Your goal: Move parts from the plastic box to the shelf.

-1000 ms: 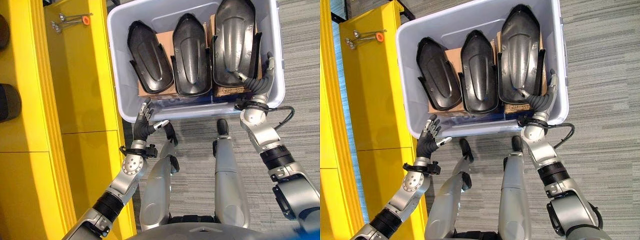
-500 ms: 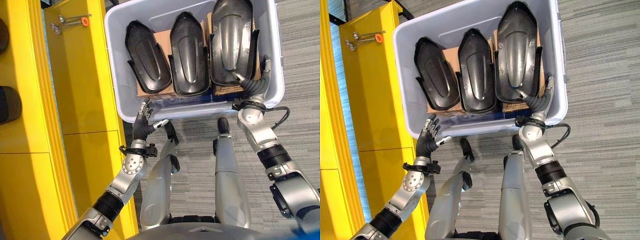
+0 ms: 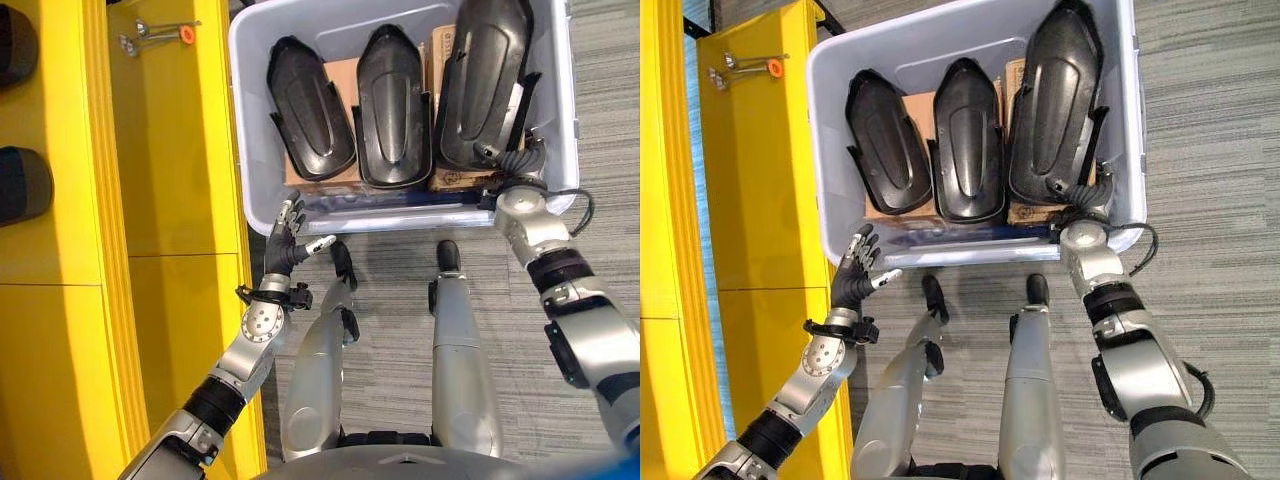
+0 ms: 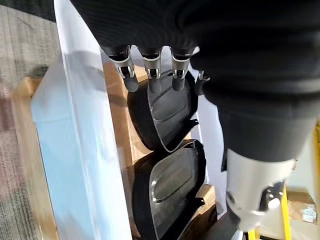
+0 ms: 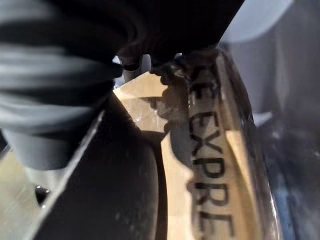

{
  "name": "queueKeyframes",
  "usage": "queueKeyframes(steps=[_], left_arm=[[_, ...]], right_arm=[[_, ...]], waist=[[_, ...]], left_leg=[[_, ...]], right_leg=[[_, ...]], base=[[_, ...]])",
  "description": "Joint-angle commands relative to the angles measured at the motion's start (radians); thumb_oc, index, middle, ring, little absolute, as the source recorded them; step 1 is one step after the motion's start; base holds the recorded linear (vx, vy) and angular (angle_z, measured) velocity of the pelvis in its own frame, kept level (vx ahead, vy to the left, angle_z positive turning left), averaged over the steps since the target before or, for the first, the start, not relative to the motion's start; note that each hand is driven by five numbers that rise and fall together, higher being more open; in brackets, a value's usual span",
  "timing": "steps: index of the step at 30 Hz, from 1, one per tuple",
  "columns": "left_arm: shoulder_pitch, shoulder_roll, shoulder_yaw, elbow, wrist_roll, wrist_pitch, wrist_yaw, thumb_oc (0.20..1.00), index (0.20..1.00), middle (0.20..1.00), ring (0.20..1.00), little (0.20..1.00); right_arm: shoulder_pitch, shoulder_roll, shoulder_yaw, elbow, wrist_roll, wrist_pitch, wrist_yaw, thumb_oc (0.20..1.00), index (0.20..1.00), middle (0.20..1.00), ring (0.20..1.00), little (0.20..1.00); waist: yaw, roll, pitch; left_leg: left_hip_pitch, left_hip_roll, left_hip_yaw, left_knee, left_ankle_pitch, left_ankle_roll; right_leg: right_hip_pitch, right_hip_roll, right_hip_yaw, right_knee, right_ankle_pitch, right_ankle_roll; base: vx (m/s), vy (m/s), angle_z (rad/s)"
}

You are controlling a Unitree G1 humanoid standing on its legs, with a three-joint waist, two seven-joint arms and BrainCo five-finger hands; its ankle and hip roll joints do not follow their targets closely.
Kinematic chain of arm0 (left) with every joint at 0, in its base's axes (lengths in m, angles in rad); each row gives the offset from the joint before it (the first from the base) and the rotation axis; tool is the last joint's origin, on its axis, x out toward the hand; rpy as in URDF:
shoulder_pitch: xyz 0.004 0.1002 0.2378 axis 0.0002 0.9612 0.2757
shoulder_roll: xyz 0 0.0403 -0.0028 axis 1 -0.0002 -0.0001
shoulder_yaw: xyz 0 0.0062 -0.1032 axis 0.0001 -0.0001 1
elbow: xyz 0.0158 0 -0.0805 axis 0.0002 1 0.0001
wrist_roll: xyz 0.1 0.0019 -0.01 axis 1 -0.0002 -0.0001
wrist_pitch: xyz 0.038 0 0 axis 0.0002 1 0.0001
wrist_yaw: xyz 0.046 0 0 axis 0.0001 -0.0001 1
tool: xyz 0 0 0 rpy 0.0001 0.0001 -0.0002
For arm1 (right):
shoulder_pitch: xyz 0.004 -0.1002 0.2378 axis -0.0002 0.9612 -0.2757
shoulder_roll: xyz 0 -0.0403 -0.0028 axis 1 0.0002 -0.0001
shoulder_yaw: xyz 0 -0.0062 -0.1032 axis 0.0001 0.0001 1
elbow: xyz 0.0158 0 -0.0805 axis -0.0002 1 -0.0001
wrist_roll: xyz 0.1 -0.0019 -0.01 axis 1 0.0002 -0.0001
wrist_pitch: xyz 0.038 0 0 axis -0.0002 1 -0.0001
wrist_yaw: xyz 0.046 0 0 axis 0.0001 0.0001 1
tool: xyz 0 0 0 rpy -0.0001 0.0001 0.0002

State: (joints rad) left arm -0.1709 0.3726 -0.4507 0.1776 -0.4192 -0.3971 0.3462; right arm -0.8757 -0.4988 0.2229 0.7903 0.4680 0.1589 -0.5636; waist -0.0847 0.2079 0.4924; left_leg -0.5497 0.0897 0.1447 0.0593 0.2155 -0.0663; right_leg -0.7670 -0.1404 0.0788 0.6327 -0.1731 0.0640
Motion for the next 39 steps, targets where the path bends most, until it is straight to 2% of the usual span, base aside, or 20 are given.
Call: queueKeyframes(steps=[1,13,14,15,16,22,26,27,29,39], left_arm=[[-0.032,0.033,0.02,-0.045,-0.01,-0.009,-0.008,1.0,1.0,1.0,1.0,1.0],[-0.014,0.062,0.027,-0.082,-0.029,-0.002,-0.016,1.0,1.0,1.0,1.0,1.0],[-0.011,0.065,0.027,-0.086,-0.03,-0.002,-0.016,1.0,1.0,1.0,1.0,1.0],[-0.009,0.068,0.028,-0.089,-0.035,0.0,-0.018,1.0,1.0,1.0,1.0,1.0],[-0.007,0.069,0.03,-0.092,-0.037,0.001,-0.019,1.0,1.0,1.0,1.0,1.0],[0.001,0.071,0.036,-0.097,-0.047,-0.003,-0.033,1.0,1.0,1.0,1.0,1.0],[0.009,0.078,0.036,-0.101,-0.053,-0.01,-0.047,1.0,1.0,1.0,1.0,1.0],[0.005,0.079,0.04,-0.102,-0.055,-0.012,-0.049,1.0,1.0,1.0,1.0,1.0],[0.008,0.086,0.039,-0.104,-0.06,-0.016,-0.054,1.0,1.0,1.0,1.0,1.0],[0.0,0.093,0.039,-0.102,-0.063,-0.002,-0.062,1.0,1.0,1.0,1.0,1.0]], right_arm=[[-0.011,-0.085,-0.026,0.089,0.03,0.034,0.018,1.0,1.0,1.0,1.0,1.0],[-0.069,-0.174,-0.006,0.137,-0.006,0.072,0.034,1.0,1.0,1.0,1.0,1.0],[-0.072,-0.178,-0.005,0.136,-0.009,0.077,0.043,0.57,0.57,0.57,0.57,0.57],[-0.074,-0.181,-0.004,0.134,-0.017,0.082,0.046,0.26,0.26,0.26,0.26,0.26],[-0.073,-0.183,-0.003,0.13,-0.025,0.085,0.044,0.2,0.2,0.2,0.2,0.2],[-0.061,-0.191,0.004,0.122,-0.077,0.047,0.04,0.2,0.2,0.2,0.2,0.2],[-0.057,-0.196,0.011,0.11,-0.124,0.05,0.032,0.2,0.2,0.2,0.2,0.2],[-0.062,-0.195,0.012,0.108,-0.119,0.049,0.027,0.2,0.2,0.2,0.2,0.2],[-0.056,-0.194,0.013,0.108,-0.12,0.047,0.024,0.2,0.2,0.2,0.2,0.2],[-0.017,-0.189,0.0,0.122,-0.151,0.025,-0.01,0.2,0.2,0.2,0.2,0.2]], waist=[[0.019,0.053,0.028],[0.028,0.057,0.028],[0.028,0.057,0.028],[0.028,0.057,0.028],[0.028,0.056,0.028],[0.026,0.056,0.028],[0.026,0.053,0.028],[0.029,0.054,0.028],[0.029,0.052,0.028],[0.016,0.019,0.028]], left_leg=[[-0.023,-0.06,-0.024,0.183,-0.258,0.034],[-0.043,-0.061,-0.025,0.198,-0.26,0.033],[-0.042,-0.061,-0.024,0.198,-0.261,0.033],[-0.041,-0.061,-0.024,0.198,-0.261,0.033],[-0.039,-0.061,-0.023,0.199,-0.261,0.033],[-0.025,-0.057,-0.017,0.199,-0.264,0.035],[-0.003,-0.057,-0.019,0.192,-0.265,0.035],[-0.02,-0.05,-0.011,0.187,-0.241,0.041],[-0.007,-0.048,-0.011,0.184,-0.242,0.04],[0.116,-0.028,-0.011,0.141,-0.246,0.04]], right_leg=[[0.037,0.038,-0.06,-0.088,-0.037,-0.071],[0.025,0.035,-0.065,-0.072,-0.046,-0.074],[0.027,0.035,-0.065,-0.072,-0.046,-0.073],[0.028,0.034,-0.065,-0.073,-0.046,-0.074],[0.03,0.033,-0.066,-0.074,-0.046,-0.074],[0.046,0.03,-0.066,-0.08,-0.045,-0.073],[0.069,0.029,-0.069,-0.092,-0.043,-0.071],[0.054,0.033,-0.075,-0.102,-0.013,-0.076],[0.07,0.03,-0.077,-0.111,-0.011,-0.074],[0.204,0.027,-0.085,-0.179,0.003,-0.058]], base=[[0.0,0.0,0.0],[0.0,0.001,0.01],[0.0,0.0,0.0],[0.0,0.0,0.0],[0.0,0.0,0.0],[0.0,0.0,0.0],[-0.02,-0.002,0.0],[-0.09,-0.011,0.03],[-0.04,-0.007,0.01],[-0.01,-0.003,-0.02]])
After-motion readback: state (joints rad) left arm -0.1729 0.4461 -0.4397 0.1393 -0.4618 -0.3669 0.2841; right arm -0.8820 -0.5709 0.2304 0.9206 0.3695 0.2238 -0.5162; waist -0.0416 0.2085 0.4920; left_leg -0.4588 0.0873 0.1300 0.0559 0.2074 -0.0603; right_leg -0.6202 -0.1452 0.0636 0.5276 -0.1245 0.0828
